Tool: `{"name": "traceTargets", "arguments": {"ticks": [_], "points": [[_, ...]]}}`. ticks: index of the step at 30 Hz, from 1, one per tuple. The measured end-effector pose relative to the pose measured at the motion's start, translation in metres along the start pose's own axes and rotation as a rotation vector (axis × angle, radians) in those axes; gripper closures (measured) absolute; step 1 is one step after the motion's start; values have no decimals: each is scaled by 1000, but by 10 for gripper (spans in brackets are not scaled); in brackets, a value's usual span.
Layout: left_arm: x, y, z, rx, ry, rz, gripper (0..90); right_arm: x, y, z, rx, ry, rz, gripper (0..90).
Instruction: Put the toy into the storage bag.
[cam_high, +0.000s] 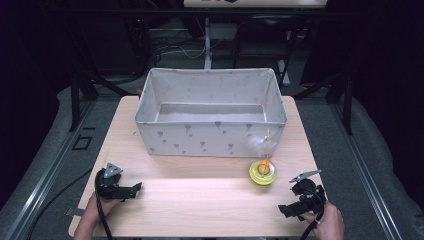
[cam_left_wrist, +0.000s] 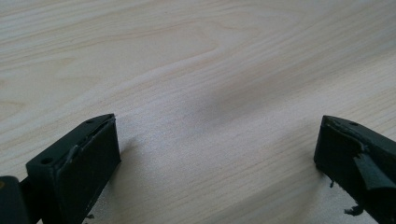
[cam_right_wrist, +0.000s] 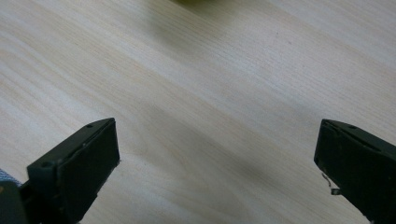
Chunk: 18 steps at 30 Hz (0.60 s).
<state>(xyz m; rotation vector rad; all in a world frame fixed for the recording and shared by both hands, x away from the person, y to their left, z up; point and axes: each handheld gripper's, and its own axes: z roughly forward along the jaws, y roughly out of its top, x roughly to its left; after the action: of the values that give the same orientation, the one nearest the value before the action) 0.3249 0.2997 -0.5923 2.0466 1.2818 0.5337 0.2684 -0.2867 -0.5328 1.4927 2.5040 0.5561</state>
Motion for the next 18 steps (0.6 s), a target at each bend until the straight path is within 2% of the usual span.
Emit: {"name": "traceTargets", "arguments": {"ticks": [18], "points": [[0, 0, 0, -1, 1, 1, 2, 5, 9, -4, 35, 14, -24, 2]]}}
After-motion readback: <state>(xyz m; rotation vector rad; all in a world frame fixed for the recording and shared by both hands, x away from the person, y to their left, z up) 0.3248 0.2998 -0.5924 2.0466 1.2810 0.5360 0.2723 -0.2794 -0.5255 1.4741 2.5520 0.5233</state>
